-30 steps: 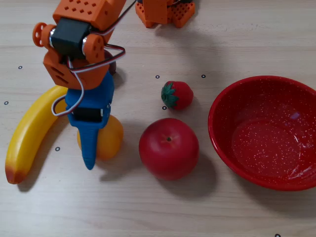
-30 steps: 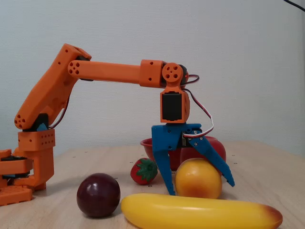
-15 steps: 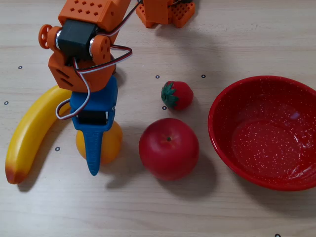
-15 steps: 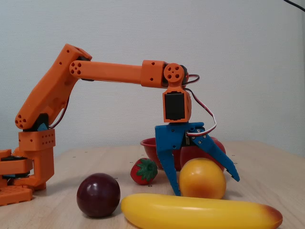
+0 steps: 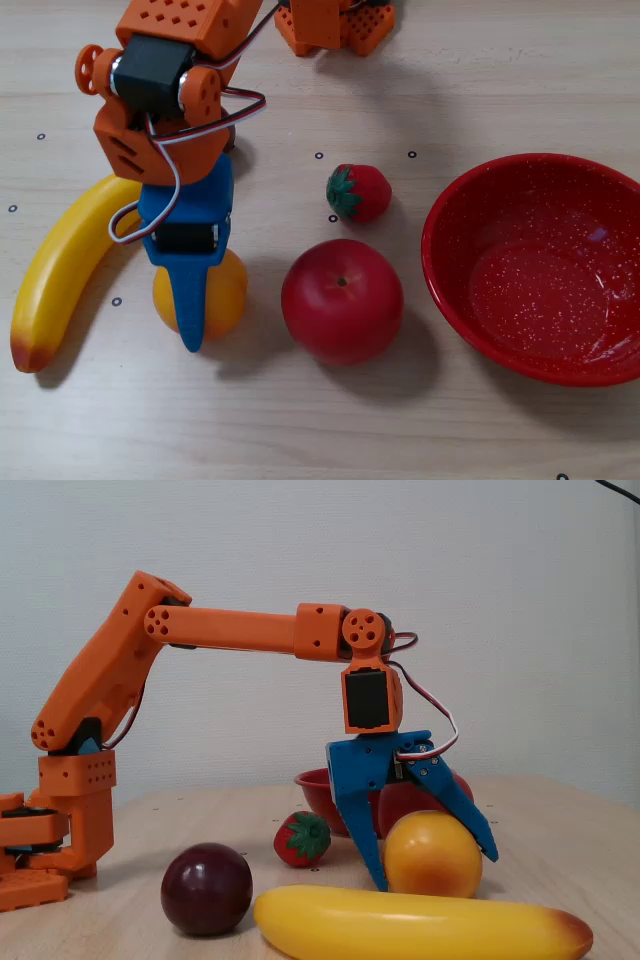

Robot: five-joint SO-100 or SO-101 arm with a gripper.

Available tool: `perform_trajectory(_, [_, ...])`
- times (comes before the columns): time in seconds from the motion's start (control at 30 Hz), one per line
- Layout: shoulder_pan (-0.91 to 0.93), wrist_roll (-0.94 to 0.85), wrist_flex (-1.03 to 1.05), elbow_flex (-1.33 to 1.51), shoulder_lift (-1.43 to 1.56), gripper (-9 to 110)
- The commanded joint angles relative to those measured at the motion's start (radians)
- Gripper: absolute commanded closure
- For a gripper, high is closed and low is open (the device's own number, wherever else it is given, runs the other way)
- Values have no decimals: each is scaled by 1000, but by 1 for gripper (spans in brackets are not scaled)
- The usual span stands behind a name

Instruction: Put the peach in the red bowl.

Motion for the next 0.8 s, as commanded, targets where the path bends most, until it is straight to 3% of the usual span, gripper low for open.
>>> perform_trajectory(0.0, [8, -40, 61, -150, 204, 101])
perform_trajectory(0.2, [126, -141, 103, -311, 433, 101])
perform_trajectory(0.43, [468, -230, 196, -410, 644, 101])
perform_trajectory(0.6, [693, -314, 241, -413, 669, 101])
perform_trajectory(0.77, [805, -391, 295, -439, 565, 101])
